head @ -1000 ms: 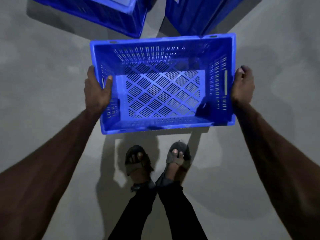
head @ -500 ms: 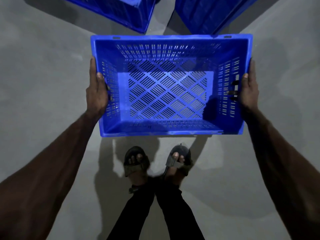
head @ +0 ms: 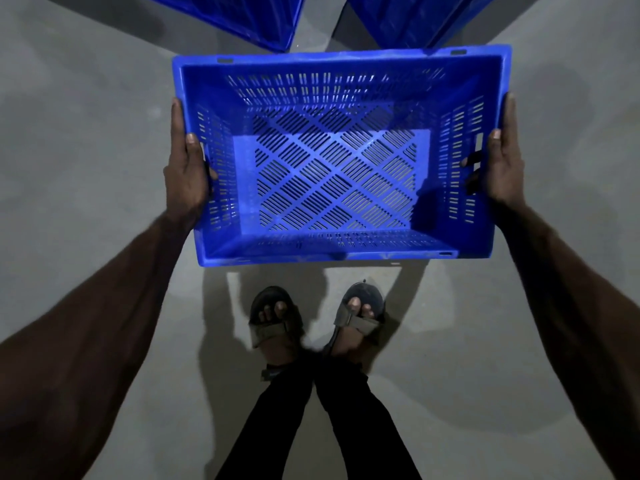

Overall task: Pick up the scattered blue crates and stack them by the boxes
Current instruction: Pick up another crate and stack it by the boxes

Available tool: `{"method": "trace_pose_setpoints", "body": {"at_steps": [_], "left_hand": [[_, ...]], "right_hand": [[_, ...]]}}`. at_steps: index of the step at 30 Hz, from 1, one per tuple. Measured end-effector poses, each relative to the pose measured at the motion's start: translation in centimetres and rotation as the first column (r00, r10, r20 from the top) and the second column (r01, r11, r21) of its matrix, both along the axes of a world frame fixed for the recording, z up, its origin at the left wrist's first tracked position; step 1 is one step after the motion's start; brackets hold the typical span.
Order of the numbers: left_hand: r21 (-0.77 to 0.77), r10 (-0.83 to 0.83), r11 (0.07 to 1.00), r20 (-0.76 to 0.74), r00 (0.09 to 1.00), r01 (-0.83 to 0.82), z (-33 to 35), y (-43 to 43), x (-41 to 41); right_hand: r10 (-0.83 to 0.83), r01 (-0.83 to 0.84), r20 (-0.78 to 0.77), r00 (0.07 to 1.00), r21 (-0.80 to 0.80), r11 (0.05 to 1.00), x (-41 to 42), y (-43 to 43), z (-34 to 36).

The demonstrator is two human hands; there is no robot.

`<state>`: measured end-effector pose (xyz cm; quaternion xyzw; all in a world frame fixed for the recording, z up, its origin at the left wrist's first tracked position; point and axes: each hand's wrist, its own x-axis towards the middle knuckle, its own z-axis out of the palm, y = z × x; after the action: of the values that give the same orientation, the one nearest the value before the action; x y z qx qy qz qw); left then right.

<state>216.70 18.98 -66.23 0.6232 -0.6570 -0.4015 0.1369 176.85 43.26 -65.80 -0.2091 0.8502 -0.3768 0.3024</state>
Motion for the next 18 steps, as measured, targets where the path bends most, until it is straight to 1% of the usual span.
{"method": "trace_pose_setpoints", "body": {"at_steps": [4, 8, 10, 12, 14, 16, 18], "left_hand": [[-0.009, 0.010, 1.000, 0.015, 1.000, -0.010, 0.5, -0.7, -0.1], [-0.011, -0.015, 1.000, 0.040, 0.999, 0.015, 2.8, -0.3, 1.3], [0.011, -0.011, 1.000, 0.065, 0.998, 0.010, 5.1, 0.4, 2.4], [0.060, -0.030, 0.998, 0.098, 0.995, 0.025, 8.0, 1.3, 3.3], [0.075, -0.055, 0.996, 0.125, 0.991, 0.046, 11.0, 2.2, 4.7], [0.080, -0.067, 0.995, 0.083, 0.994, 0.060, 14.7, 2.6, 5.5], [0.106, -0.071, 0.992, 0.083, 0.994, 0.062, 18.4, 2.7, 6.1]], "right_hand": [[-0.056, 0.058, 0.070, 0.996, -0.027, 0.998, -0.8, -0.2, -0.1], [-0.021, 0.025, 0.095, 0.995, -0.043, 0.999, -0.2, 0.6, 1.3], [-0.017, 0.022, 0.117, 0.993, -0.043, 0.999, 0.8, 1.4, 3.6], [-0.034, 0.035, 0.149, 0.988, -0.001, 0.999, 2.1, 2.4, 6.3], [-0.048, 0.052, 0.174, 0.984, -0.015, 0.999, 3.5, 4.0, 8.5], [-0.070, 0.080, 0.208, 0.976, -0.039, 0.996, 4.1, 5.4, 11.9], [-0.087, 0.091, 0.196, 0.977, -0.012, 0.996, 4.6, 6.3, 16.1]]}}
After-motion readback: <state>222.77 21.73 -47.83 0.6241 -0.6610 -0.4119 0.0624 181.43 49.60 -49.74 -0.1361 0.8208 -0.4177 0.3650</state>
